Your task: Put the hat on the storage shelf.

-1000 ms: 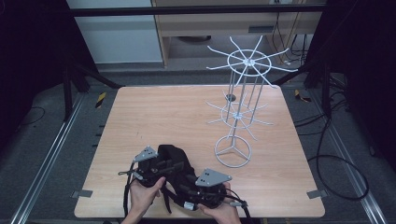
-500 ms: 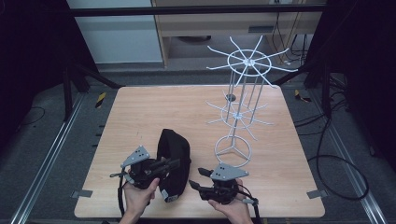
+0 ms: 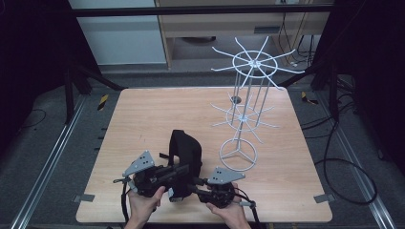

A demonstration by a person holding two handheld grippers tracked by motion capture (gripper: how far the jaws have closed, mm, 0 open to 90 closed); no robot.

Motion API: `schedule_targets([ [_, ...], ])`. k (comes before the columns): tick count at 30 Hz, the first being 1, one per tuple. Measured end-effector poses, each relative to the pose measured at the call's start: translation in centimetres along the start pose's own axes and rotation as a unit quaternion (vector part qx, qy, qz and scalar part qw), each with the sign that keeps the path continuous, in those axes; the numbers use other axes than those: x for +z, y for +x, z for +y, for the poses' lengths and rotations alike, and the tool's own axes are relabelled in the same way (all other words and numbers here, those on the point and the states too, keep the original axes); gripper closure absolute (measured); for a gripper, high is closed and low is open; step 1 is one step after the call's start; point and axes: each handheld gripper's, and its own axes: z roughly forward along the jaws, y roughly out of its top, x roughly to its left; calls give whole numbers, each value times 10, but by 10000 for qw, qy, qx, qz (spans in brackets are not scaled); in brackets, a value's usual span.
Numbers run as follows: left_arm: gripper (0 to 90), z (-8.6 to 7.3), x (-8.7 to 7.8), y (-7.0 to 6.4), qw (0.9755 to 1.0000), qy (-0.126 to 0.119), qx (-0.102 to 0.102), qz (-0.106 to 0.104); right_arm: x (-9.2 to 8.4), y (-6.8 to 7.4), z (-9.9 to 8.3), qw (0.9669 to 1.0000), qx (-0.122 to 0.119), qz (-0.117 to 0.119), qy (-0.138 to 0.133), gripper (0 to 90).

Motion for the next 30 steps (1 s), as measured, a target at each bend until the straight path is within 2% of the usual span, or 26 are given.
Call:
schedule_targets([
  [2,819,-1,1,0,10000,12,24,-16,0,1,0,10000,-23,46,25,835],
  [3,819,-1,1,0,10000,12,24,-16,0,1,0,10000,-23,46,25,835],
  [7,816,0,-1,1,9998,22,173,50,-3,2,4,9996,-190,-124,170,866],
  [9,816,0,-2,2,9997,6,220,59,-6,2,6,9989,-292,-309,195,868],
  [11,816,1,-4,1,9997,-25,250,56,-10,3,10,9970,-504,-555,205,869],
  [15,815,0,-7,1,9994,-20,337,73,-15,6,16,9908,-886,-996,227,869],
  [18,812,-7,-9,4,9992,49,356,153,-14,7,16,9873,-1043,-1153,338,868],
  [21,810,-15,-12,10,9993,130,273,231,-10,8,15,9847,-1178,-1178,521,867],
  [25,783,-20,-16,15,9988,188,260,358,-6,9,14,9843,-1215,-1099,651,865],
  [26,765,-23,-18,16,9978,239,317,537,-5,9,14,9843,-1223,-1073,681,863],
  [27,753,-23,-18,16,9978,239,317,537,-3,9,14,9846,-1197,-1060,703,863],
  [28,744,-27,-19,16,9962,317,383,712,-1,9,14,9849,-1185,-1030,725,862],
  [30,730,-29,-22,17,9946,379,440,862,3,9,13,9850,-1169,-1005,774,862],
])
